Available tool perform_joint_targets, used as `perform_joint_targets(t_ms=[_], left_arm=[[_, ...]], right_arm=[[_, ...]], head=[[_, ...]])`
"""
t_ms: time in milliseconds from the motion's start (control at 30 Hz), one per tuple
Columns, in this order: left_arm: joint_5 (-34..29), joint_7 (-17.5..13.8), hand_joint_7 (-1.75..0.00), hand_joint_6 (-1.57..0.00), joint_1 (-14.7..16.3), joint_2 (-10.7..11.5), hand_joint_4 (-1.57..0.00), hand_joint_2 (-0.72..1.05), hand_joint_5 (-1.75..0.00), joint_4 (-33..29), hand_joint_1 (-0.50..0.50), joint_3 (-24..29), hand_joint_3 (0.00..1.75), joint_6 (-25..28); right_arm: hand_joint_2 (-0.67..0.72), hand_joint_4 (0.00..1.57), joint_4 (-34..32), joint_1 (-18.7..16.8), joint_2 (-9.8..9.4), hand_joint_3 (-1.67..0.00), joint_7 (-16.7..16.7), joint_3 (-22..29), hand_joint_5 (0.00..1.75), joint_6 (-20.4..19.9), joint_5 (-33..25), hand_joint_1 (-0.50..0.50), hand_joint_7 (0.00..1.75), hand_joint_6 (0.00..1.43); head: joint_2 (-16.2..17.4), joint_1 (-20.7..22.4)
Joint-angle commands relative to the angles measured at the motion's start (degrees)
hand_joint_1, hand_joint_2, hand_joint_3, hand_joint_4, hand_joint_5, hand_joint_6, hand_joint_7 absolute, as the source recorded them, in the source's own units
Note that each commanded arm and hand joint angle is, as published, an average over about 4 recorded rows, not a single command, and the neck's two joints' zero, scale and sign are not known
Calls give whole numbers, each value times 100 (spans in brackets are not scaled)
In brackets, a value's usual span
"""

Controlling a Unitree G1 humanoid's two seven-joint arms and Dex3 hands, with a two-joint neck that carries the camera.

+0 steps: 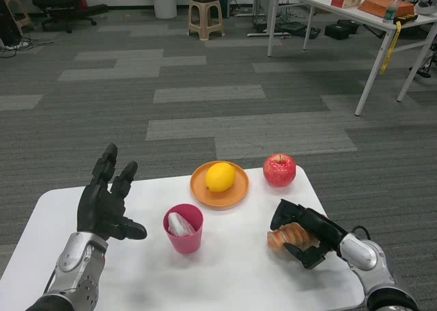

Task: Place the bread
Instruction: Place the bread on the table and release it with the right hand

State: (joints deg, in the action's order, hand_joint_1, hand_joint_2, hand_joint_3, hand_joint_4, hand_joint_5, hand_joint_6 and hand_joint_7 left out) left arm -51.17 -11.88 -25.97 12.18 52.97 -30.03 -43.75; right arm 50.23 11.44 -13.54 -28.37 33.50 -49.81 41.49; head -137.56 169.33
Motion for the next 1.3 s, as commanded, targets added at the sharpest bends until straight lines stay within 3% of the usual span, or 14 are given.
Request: perform_joint_targets(t_ms=[33, 200, 267, 400, 500, 667, 733, 867, 1167, 1300], left_arm=[[28, 10, 0, 0, -31, 30, 0, -44, -41, 9, 50, -12, 9, -24], [35, 10, 0, 0, -37, 30, 0, -46, -41, 12, 50, -12, 9, -19], [30, 10, 0, 0, -35, 30, 0, -46, -41, 12, 50, -10, 9, -19], [28, 10, 0, 0, -39, 30, 0, -46, -41, 12, 50, -3, 9, -24], [28, 10, 0, 0, -33, 30, 0, -46, -41, 12, 50, -3, 9, -19], [28, 10, 0, 0, -39, 30, 0, -46, -41, 12, 50, -3, 9, -19], [28, 10, 0, 0, -39, 30, 0, -46, -41, 12, 50, -3, 9, -19], [28, 10, 0, 0, -39, 30, 0, -46, -41, 16, 50, -3, 9, -19], [26, 10, 0, 0, -42, 30, 0, -46, -41, 20, 50, 17, 7, -19], [24, 10, 0, 0, -50, 30, 0, -46, -41, 36, 50, 23, 9, -19]], right_arm=[[-48, 0, 206, 122, 66, -143, -9, -170, 119, -9, 68, -17, 154, 11], [-48, 0, 336, 223, 88, -139, 26, -221, 112, 8, 101, -17, 150, 4], [-48, 0, 345, 234, 99, -131, 26, -219, 92, 26, 99, -17, 136, 0], [-53, 0, 347, 236, 123, -125, 24, -186, 19, 67, 30, -26, 47, 0], [-54, 0, 347, 236, 123, -119, 24, -179, 0, 67, -95, -35, 17, 0], [-54, 0, 279, 229, 121, -127, 17, -177, 0, 56, -264, -38, 10, 0], [-54, 0, 185, 223, 141, -123, 6, -186, 0, 54, -303, -38, 7, 0], [-54, 0, -13, 214, 211, -103, -20, -199, 0, 41, -387, -38, 0, 0], [-54, 0, -360, 192, 229, -83, -429, -223, 0, 32, -741, -33, 0, 0], [-48, 0, -545, 192, 227, -71, -530, -232, 0, 45, -1037, -33, 0, 0]], head=[[0, 0], [-7, 7], [-4, 11], [-5, 17], [-4, 18], [16, 10], [16, 6], [38, 20], [39, 20], [44, 18]])
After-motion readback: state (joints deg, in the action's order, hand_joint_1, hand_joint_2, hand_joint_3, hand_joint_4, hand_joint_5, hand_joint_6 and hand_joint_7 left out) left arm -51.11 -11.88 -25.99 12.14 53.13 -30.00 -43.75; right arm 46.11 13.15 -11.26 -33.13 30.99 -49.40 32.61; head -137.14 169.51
